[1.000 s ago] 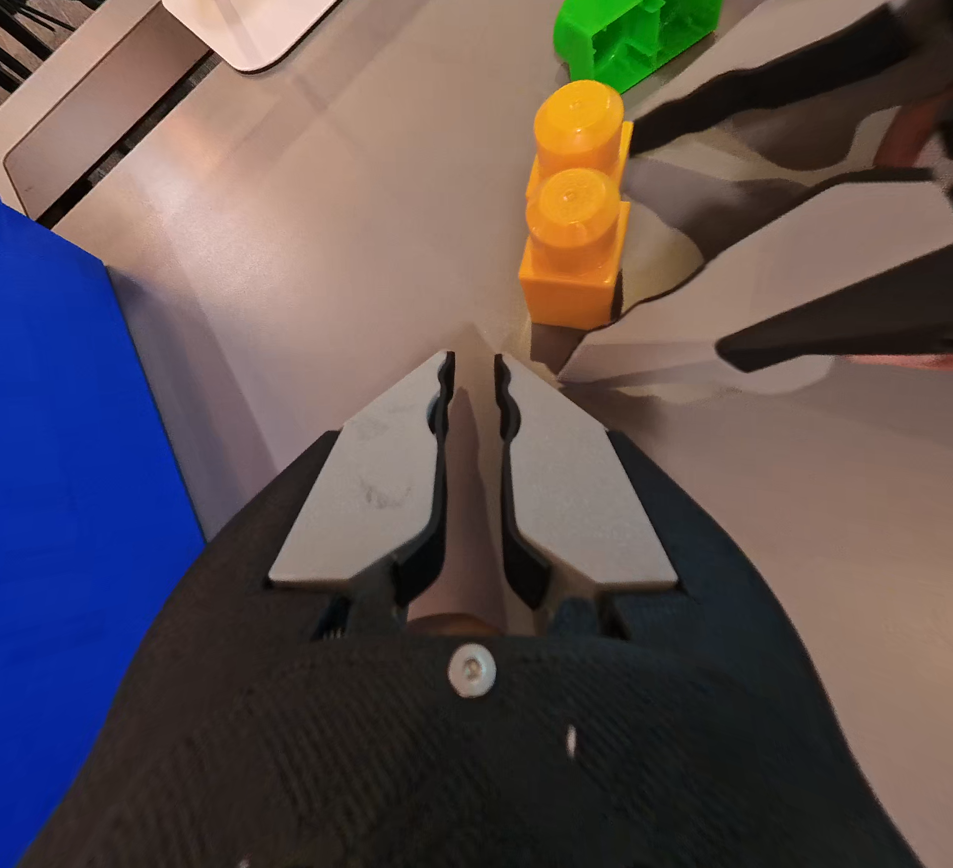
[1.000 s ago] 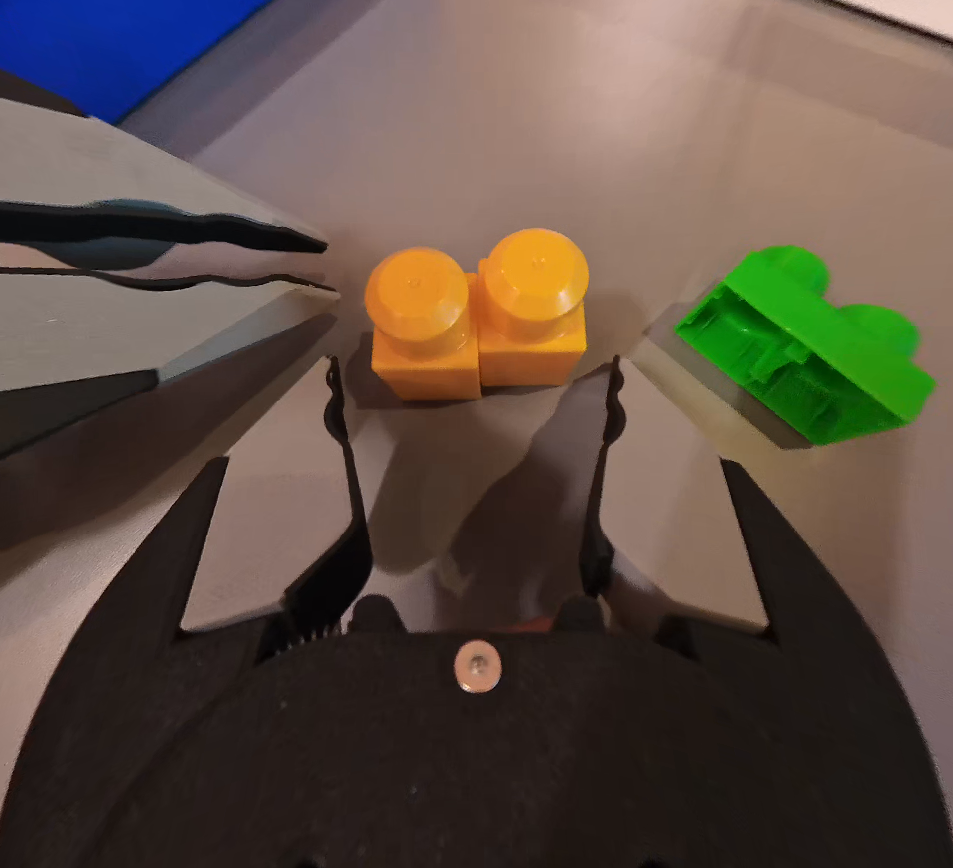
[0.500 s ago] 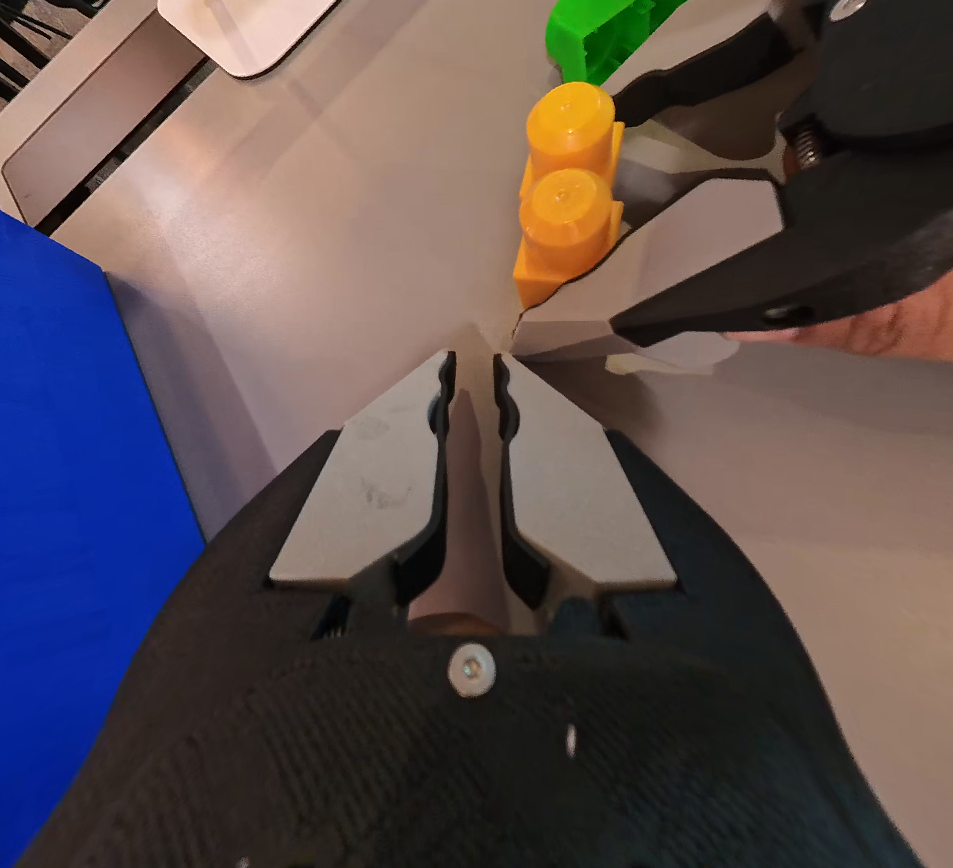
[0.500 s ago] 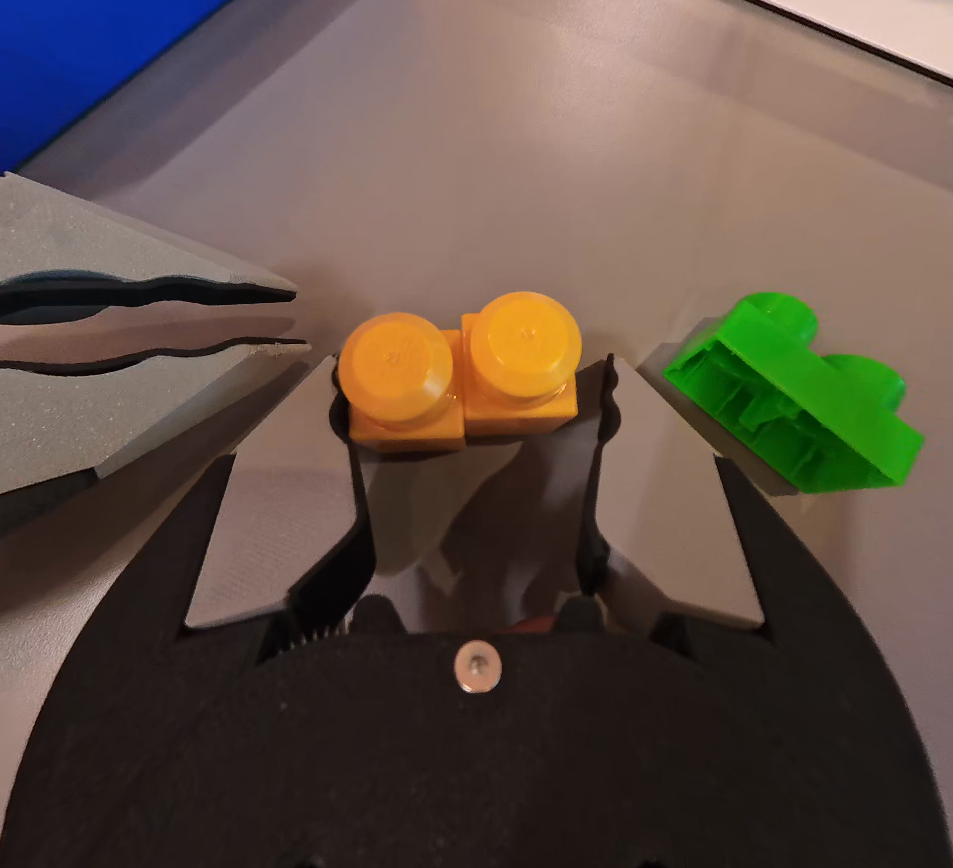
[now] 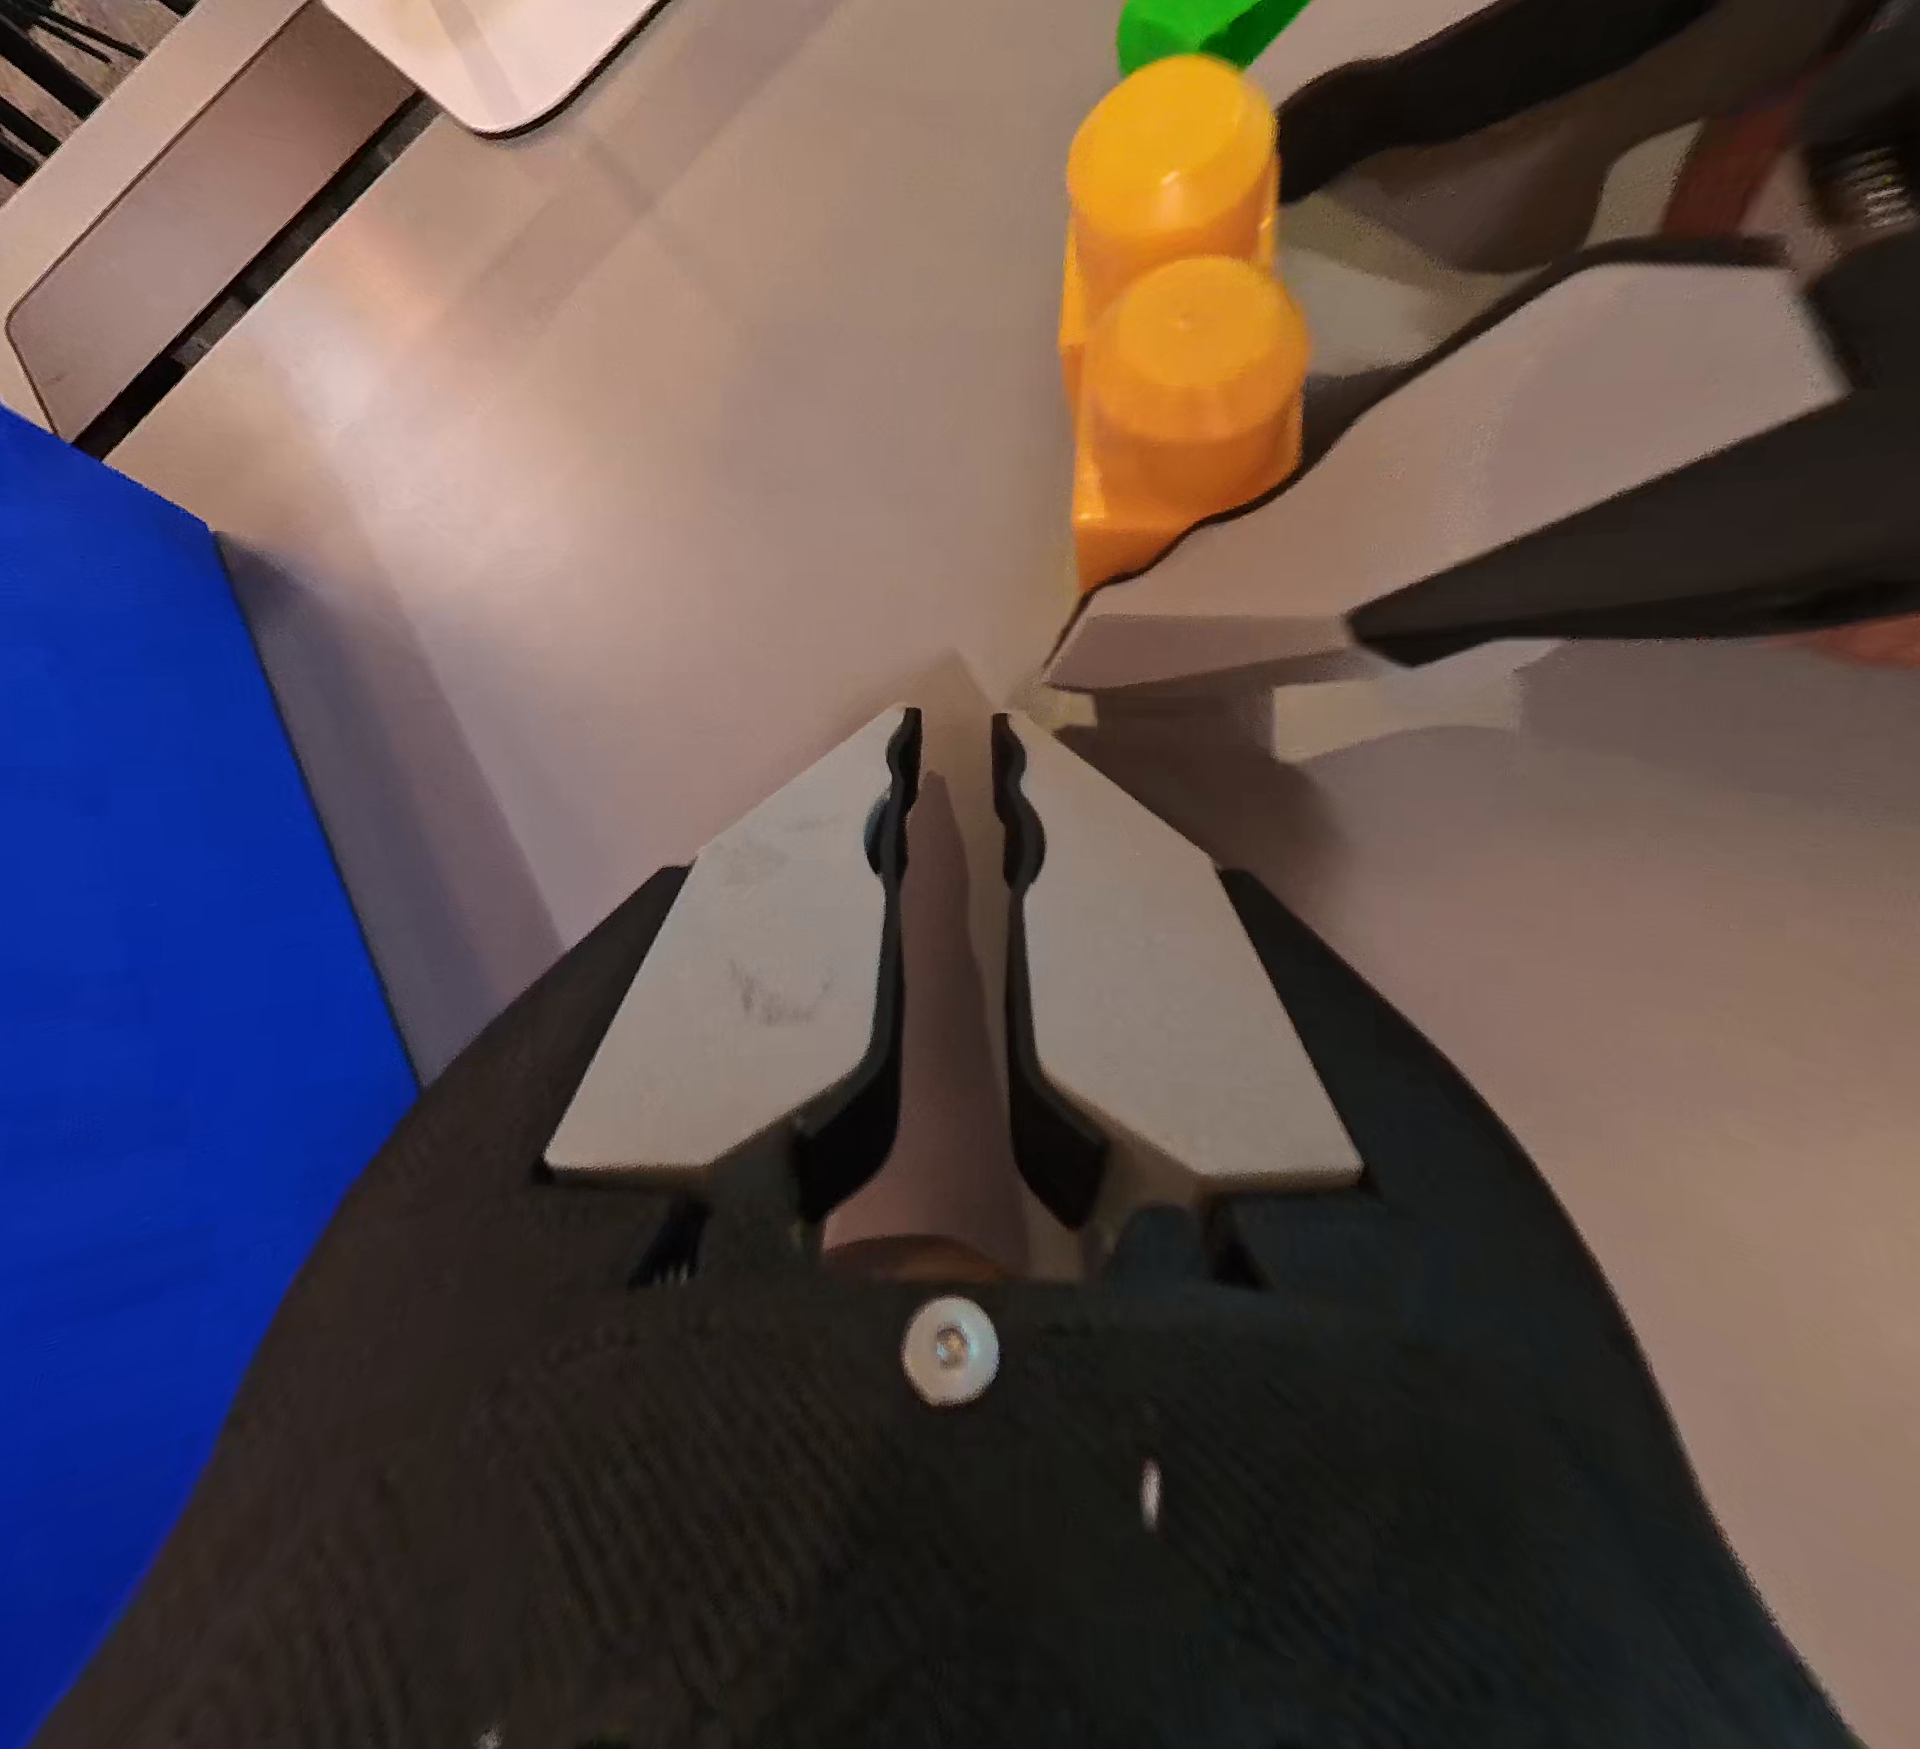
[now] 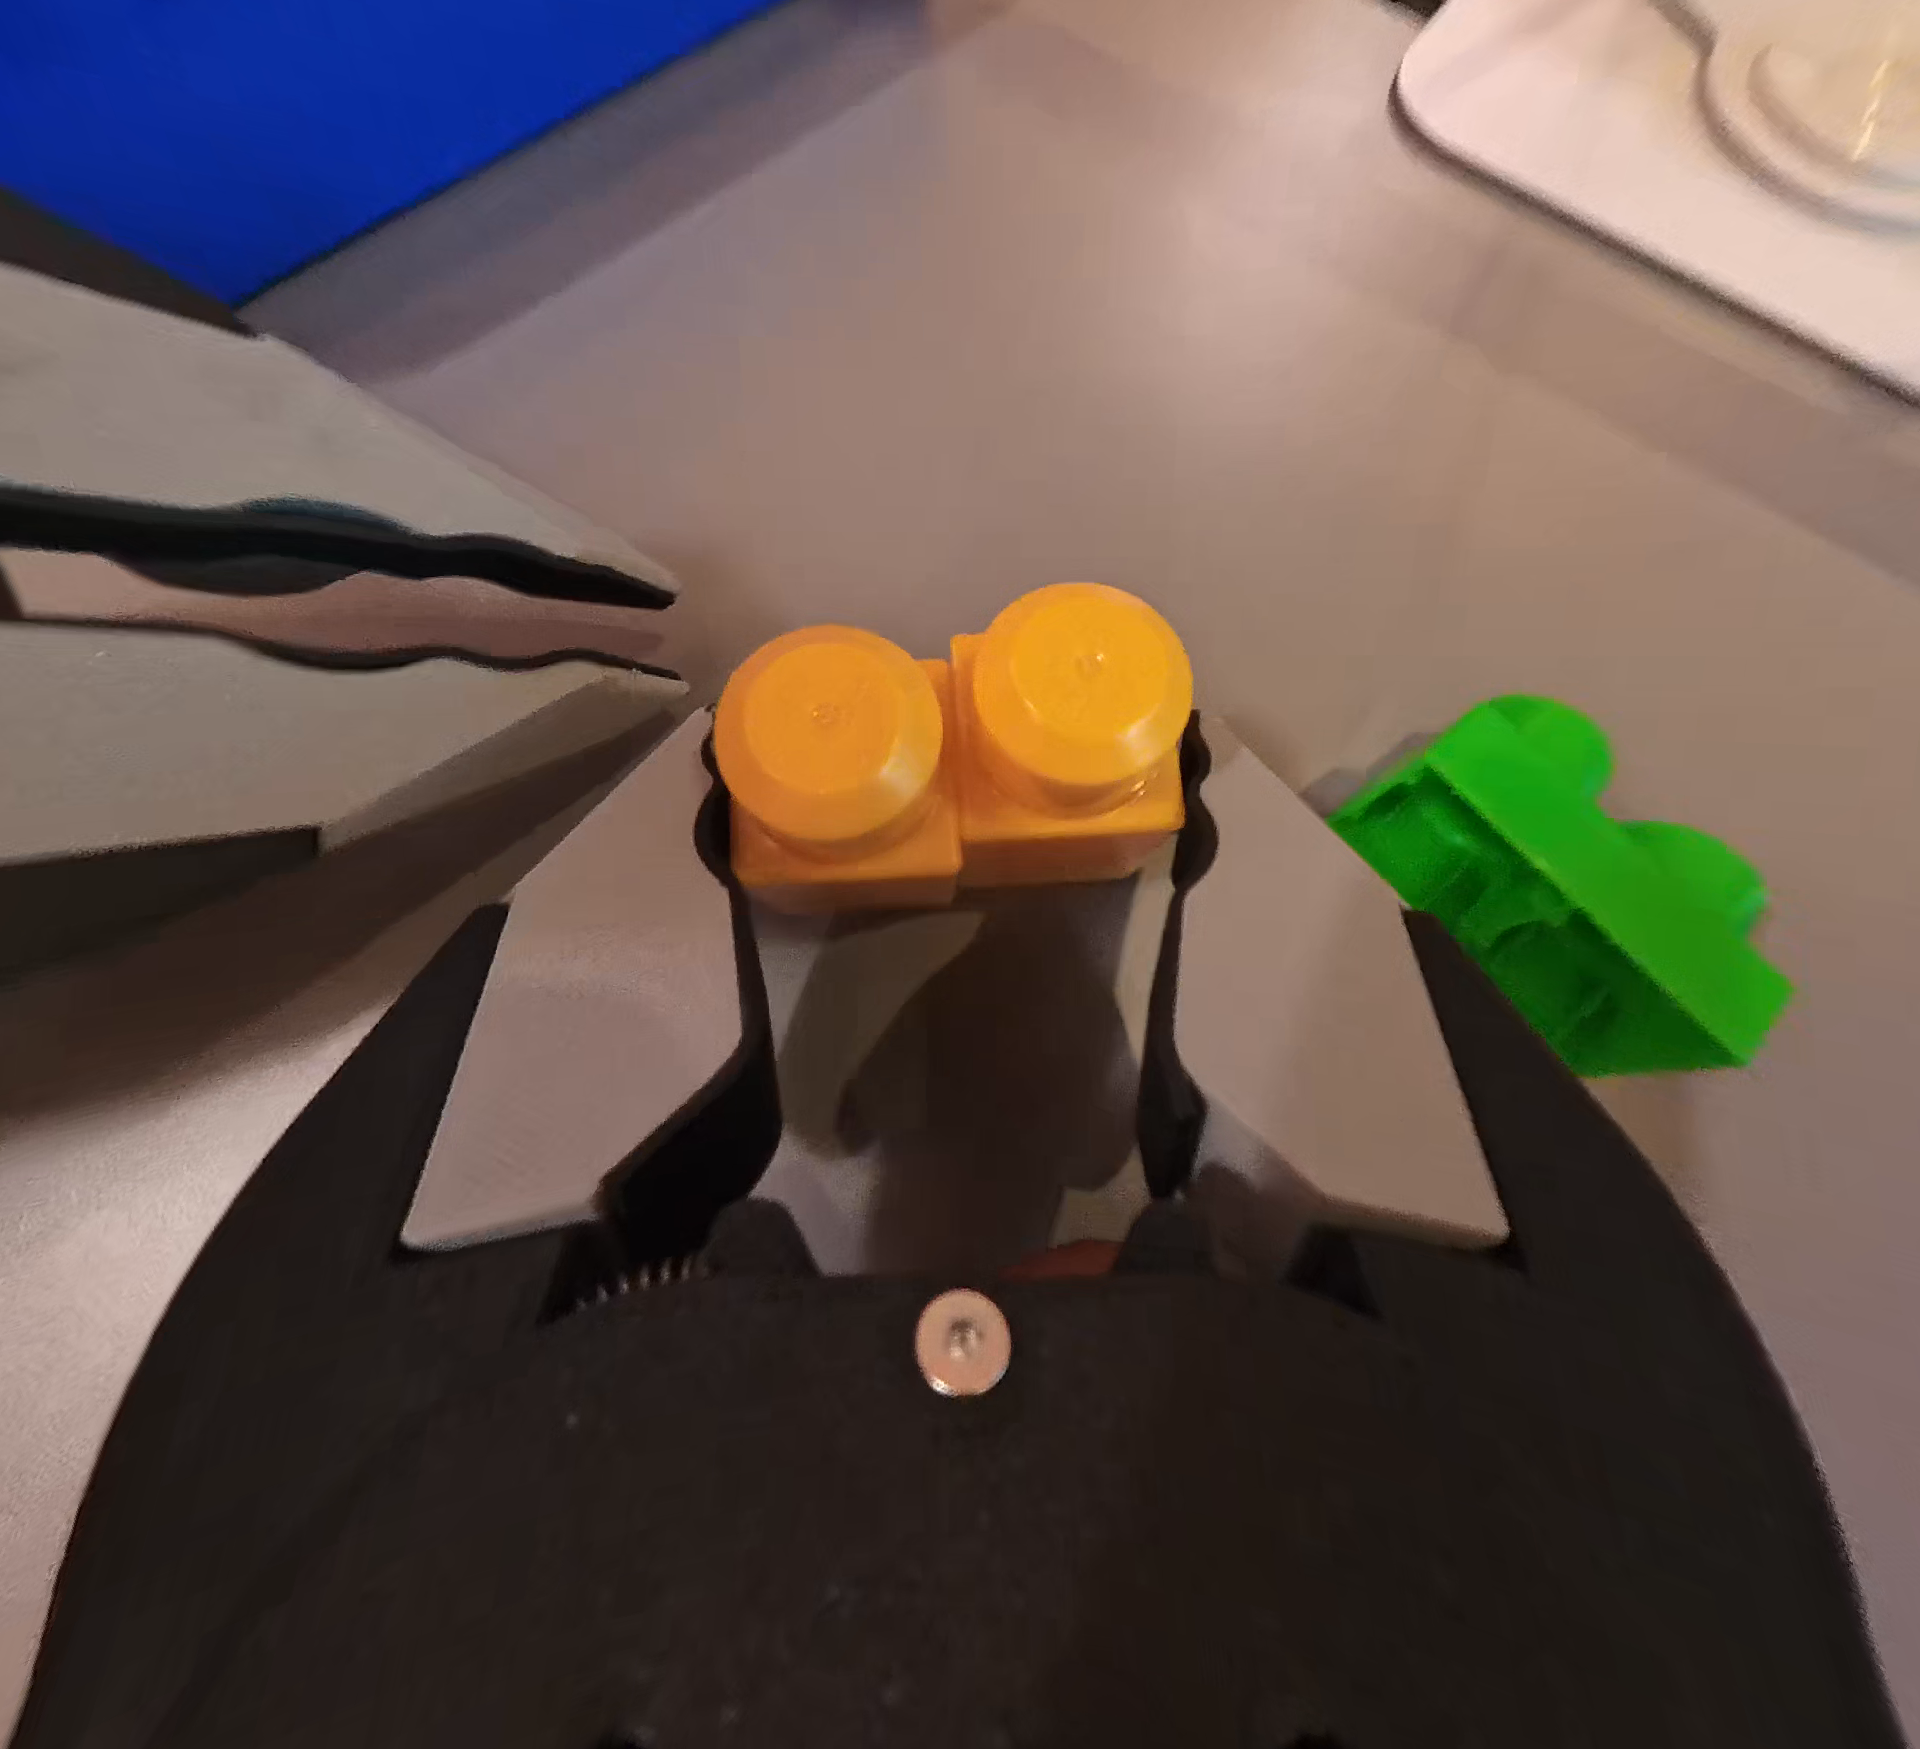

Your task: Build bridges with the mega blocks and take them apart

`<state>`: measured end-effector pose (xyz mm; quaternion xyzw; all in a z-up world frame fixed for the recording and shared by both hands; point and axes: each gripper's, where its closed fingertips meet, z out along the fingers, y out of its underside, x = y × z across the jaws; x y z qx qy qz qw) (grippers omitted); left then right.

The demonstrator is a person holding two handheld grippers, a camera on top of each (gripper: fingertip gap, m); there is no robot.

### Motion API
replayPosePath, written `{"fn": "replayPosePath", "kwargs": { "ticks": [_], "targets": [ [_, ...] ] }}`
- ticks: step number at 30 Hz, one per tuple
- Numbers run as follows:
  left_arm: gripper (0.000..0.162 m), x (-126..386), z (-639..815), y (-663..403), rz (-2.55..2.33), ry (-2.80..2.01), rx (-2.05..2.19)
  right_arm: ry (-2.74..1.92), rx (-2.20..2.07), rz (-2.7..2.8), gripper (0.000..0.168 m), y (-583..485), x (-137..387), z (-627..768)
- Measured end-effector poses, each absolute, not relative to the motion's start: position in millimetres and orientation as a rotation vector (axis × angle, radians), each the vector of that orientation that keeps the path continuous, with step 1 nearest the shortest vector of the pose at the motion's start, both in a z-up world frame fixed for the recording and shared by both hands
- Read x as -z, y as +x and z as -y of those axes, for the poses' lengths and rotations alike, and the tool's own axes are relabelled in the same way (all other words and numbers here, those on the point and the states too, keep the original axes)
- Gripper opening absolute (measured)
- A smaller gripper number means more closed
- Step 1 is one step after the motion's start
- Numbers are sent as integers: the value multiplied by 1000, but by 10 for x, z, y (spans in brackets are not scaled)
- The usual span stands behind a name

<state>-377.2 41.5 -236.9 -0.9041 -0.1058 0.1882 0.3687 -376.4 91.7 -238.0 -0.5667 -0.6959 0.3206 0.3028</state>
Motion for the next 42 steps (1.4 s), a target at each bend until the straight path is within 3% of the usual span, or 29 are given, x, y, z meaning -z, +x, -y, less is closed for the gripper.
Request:
{"fn": "replayPosePath", "kwargs": {
  "ticks": [9,12,21,25,28,32,33,42],
  "targets": [
    [11,2382,-373,-3821,291,-2323,-477,-1260,-879,1974,84,-3298,2142,-1136],
    [18,2394,-446,-3757,239,-2316,-442,-1288,-928,2018,83,-3047,2139,-1304],
    [42,1796,-1483,-3410,4,-2161,-4,-1331,-891,1981,83,-2831,2218,-1641],
    [43,1971,-1944,-3622,134,-2345,115,-1385,-859,2003,83,-2770,2336,-1747],
    [52,2156,-2153,-3600,377,-2444,447,-1422,-919,1974,83,-2747,2280,-1798],
    [47,2336,-2185,-3754,515,-2546,407,-1422,-966,1946,83,-2723,2178,-1819],
    [55,2367,-2164,-3789,521,-2562,376,-1416,-976,1943,83,-2719,2157,-1810],
    [46,2267,-2050,-3546,450,-2476,509,-1451,-1000,1953,83,-2691,2165,-1791]
  ]
}}
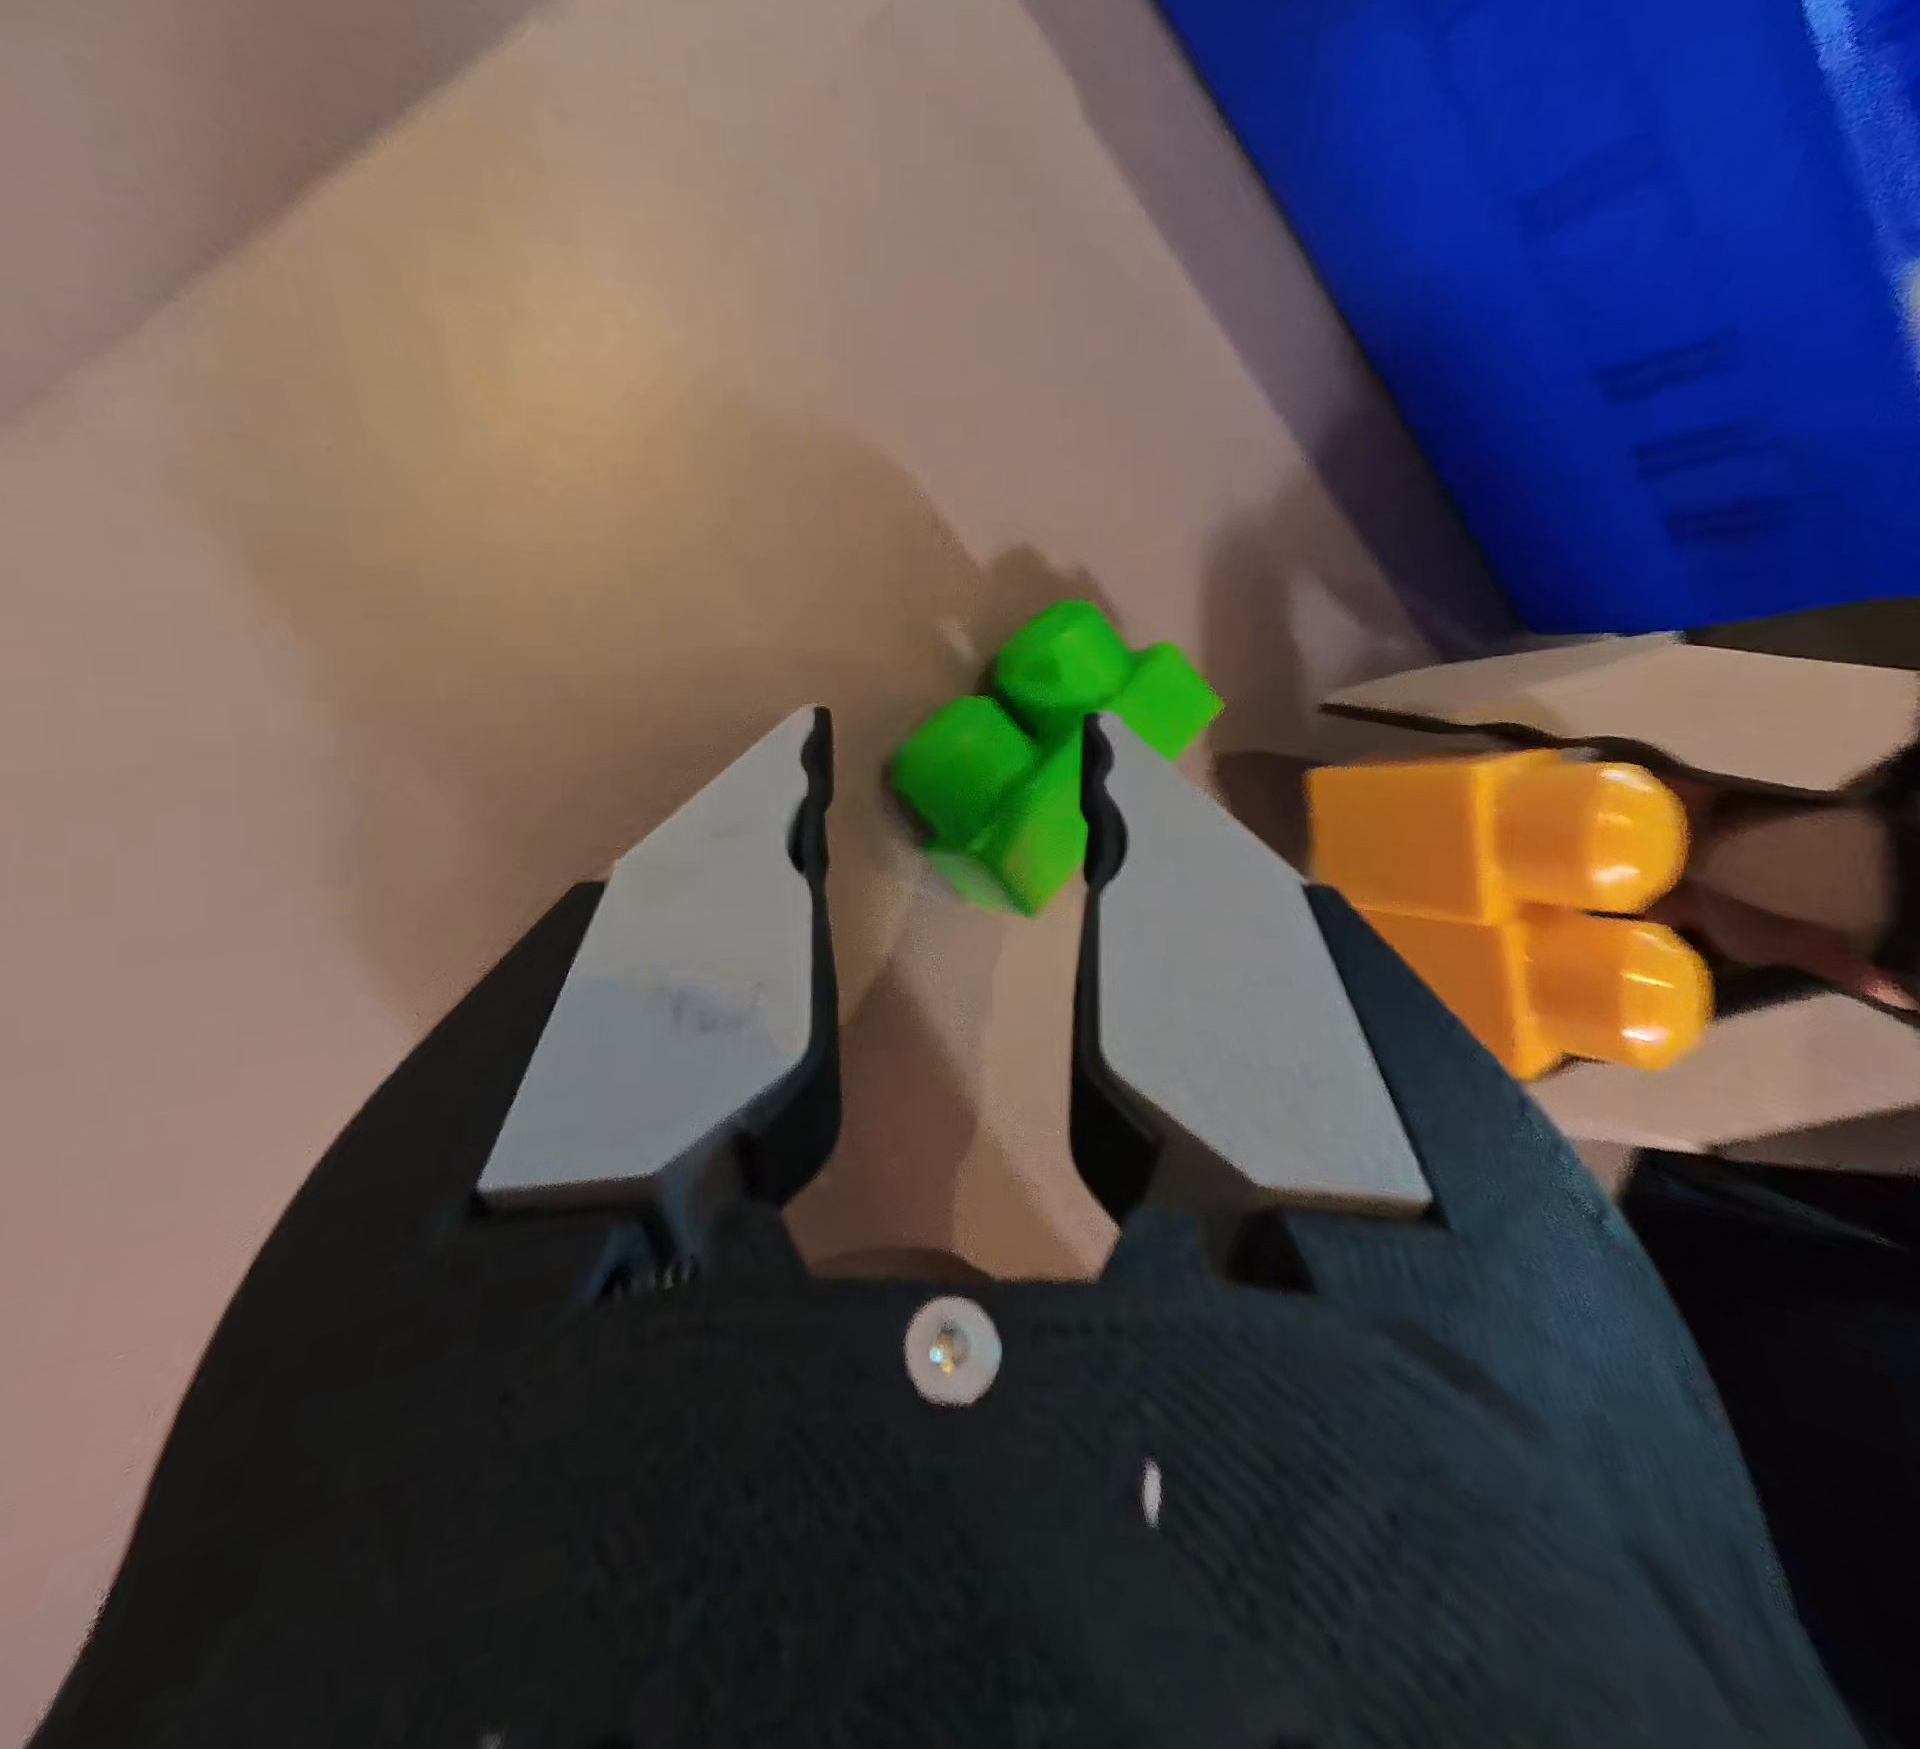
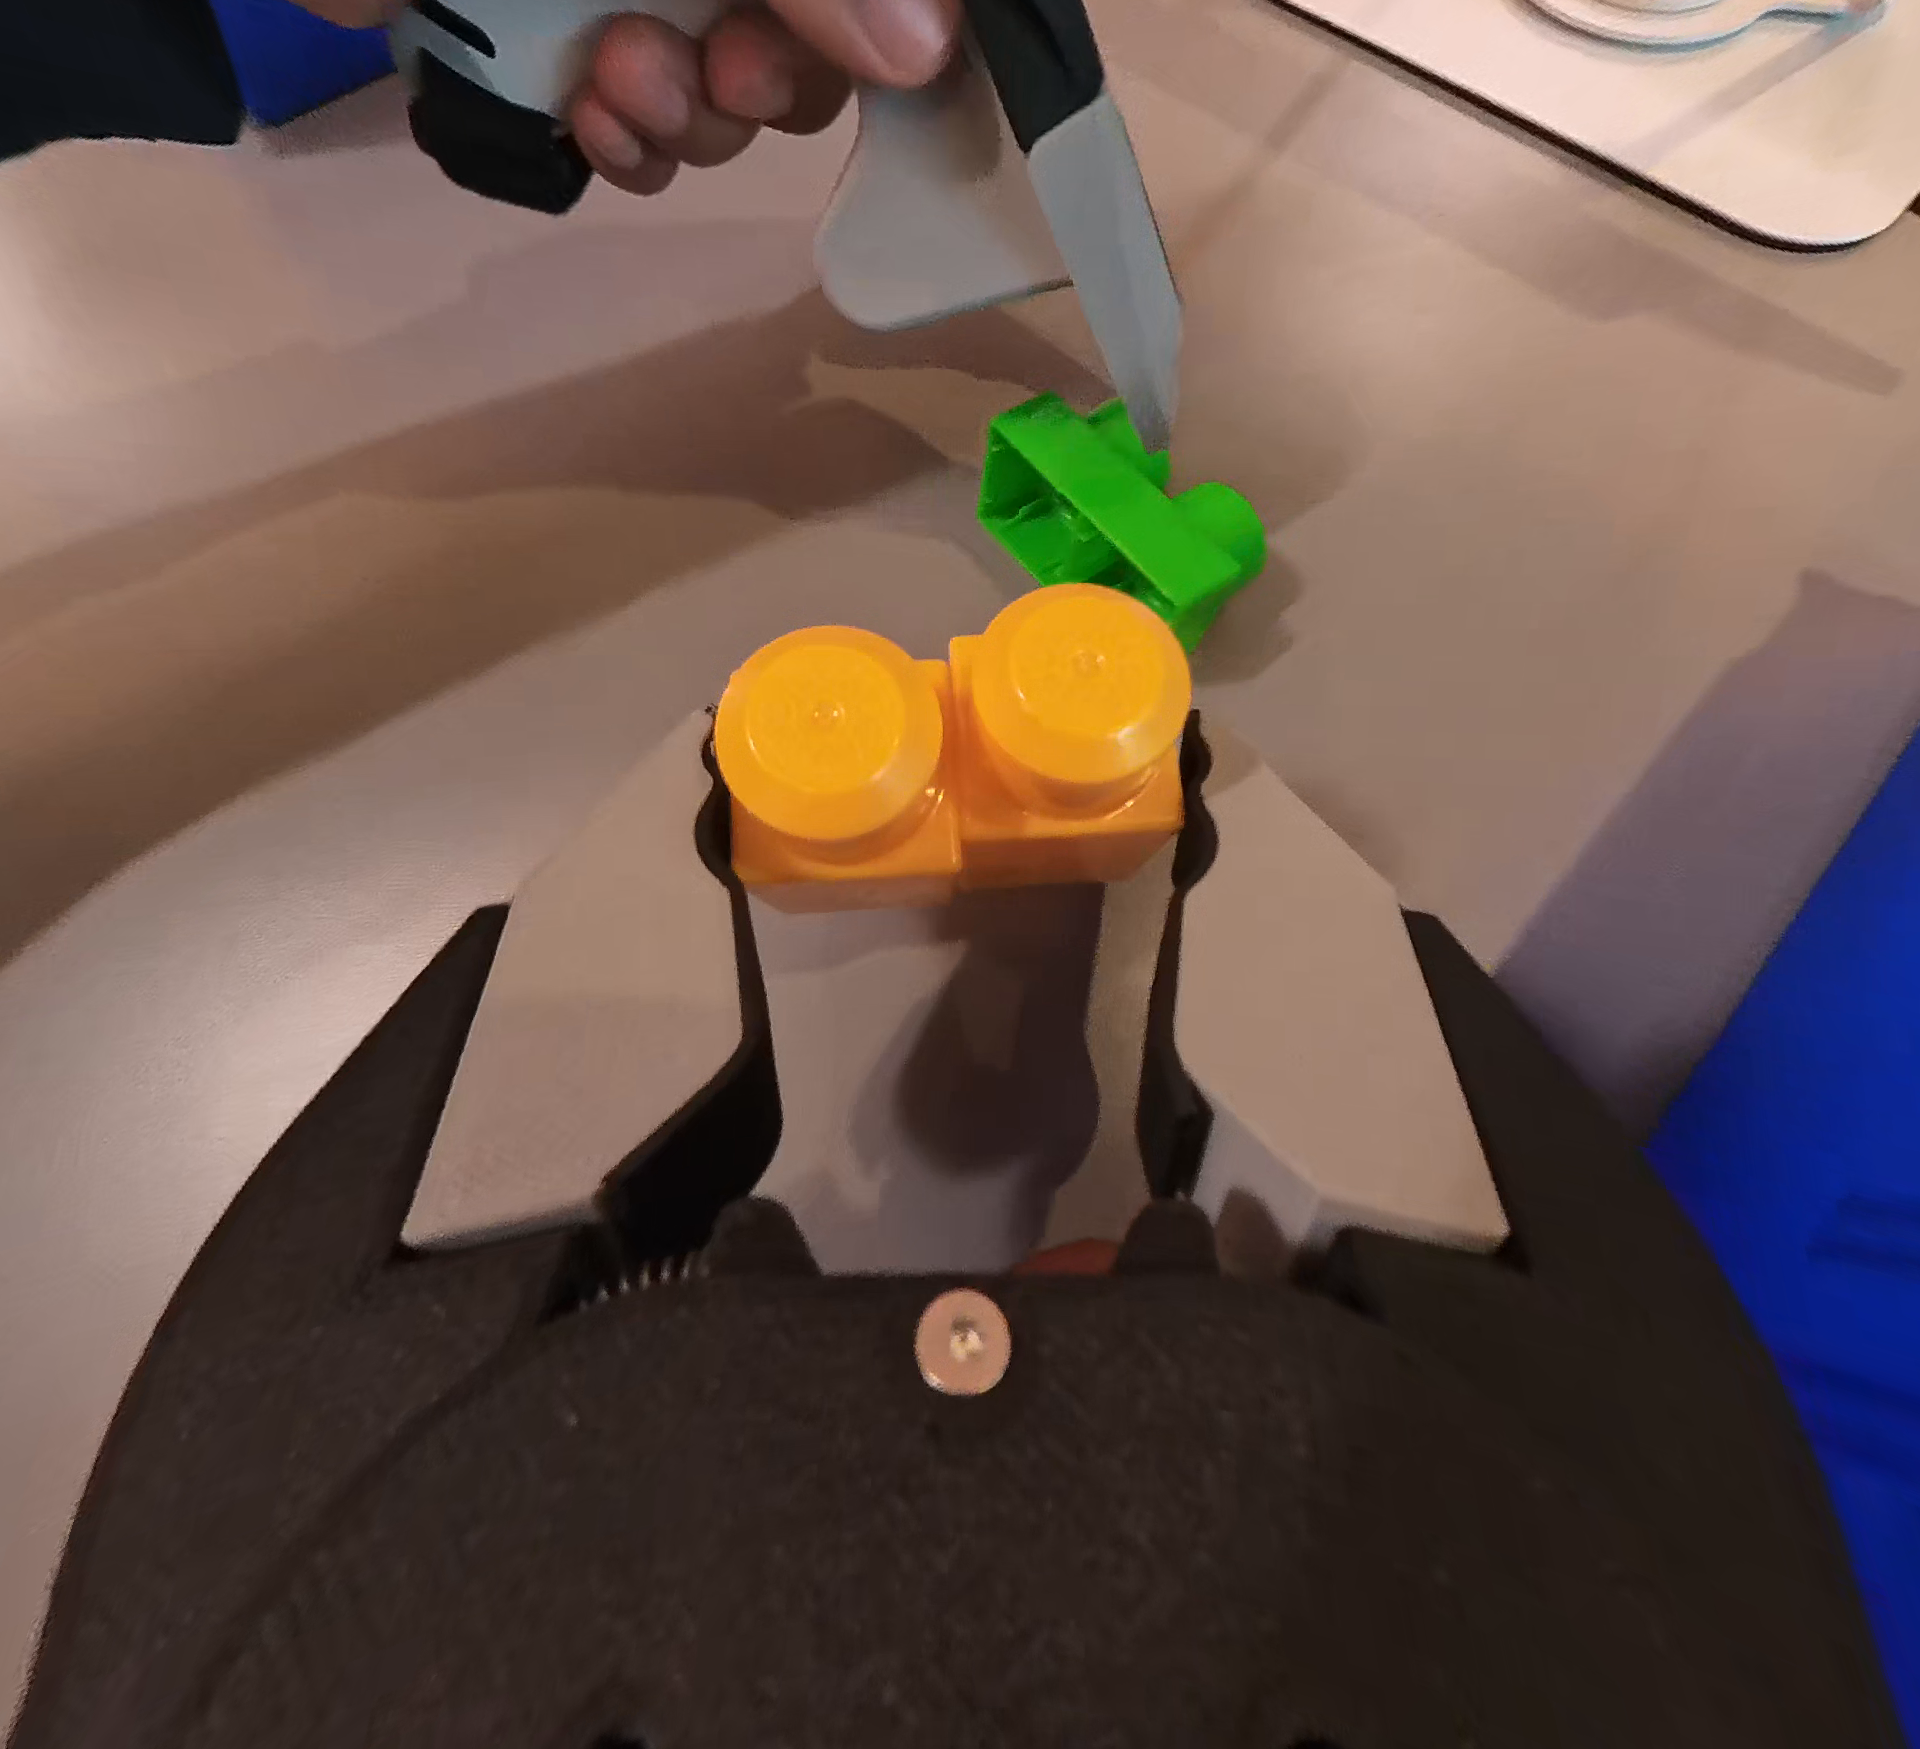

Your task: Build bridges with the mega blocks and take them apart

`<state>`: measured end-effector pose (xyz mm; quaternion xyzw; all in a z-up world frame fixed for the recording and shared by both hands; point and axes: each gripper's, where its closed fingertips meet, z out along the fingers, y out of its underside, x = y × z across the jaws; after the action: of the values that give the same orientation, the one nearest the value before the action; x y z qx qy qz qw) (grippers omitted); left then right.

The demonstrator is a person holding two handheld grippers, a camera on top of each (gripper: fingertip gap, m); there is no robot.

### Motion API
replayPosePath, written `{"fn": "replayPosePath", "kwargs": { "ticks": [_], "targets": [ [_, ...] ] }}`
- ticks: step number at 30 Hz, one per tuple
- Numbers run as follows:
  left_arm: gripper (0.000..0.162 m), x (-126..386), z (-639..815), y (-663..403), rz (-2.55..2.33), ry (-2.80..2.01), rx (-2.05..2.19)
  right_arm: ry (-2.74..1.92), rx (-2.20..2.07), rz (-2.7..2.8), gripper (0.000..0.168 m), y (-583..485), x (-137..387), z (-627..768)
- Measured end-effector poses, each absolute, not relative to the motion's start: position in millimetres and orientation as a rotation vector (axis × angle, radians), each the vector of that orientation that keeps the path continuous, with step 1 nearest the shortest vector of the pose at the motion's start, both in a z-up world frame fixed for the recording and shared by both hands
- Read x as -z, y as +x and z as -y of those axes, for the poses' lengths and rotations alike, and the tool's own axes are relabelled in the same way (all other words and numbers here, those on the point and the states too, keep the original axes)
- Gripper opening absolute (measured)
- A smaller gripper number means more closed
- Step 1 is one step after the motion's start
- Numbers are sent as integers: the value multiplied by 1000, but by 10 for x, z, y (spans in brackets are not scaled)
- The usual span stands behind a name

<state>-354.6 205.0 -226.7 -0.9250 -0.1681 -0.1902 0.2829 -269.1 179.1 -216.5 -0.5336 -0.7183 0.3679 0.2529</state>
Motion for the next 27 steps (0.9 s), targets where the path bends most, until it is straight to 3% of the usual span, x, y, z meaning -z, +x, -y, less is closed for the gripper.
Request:
{"fn": "replayPosePath", "kwargs": {
  "ticks": [7,10,11,12,17,23,25,27],
  "targets": [
    [50,2340,-2056,-3305,430,-2462,635,-1472,-1038,1931,83,-2667,2141,-1846],
    [38,2304,-2086,-3250,413,-2406,670,-1478,-1031,1930,83,-2662,2152,-1864],
    [13,2235,-2102,-3202,376,-2362,709,-1478,-1028,1932,83,-2664,2159,-1862],
    [0,2190,-2108,-3240,387,-2329,689,-1479,-1027,1934,83,-2666,2165,-1860],
    [0,2337,-1838,-3412,350,-2418,520,-1486,-1053,1927,83,-2667,2148,-1853],
    [0,1867,-1747,-3158,64,-2207,740,-1464,-1079,1938,83,-2650,2111,-1813],
    [24,1914,-1713,-3154,-158,-2276,575,-1449,-1097,1940,83,-2633,2087,-1795],
    [30,2018,-1643,-3140,-423,-2352,385,-1441,-1102,1947,83,-2614,2092,-1783]
  ]
}}
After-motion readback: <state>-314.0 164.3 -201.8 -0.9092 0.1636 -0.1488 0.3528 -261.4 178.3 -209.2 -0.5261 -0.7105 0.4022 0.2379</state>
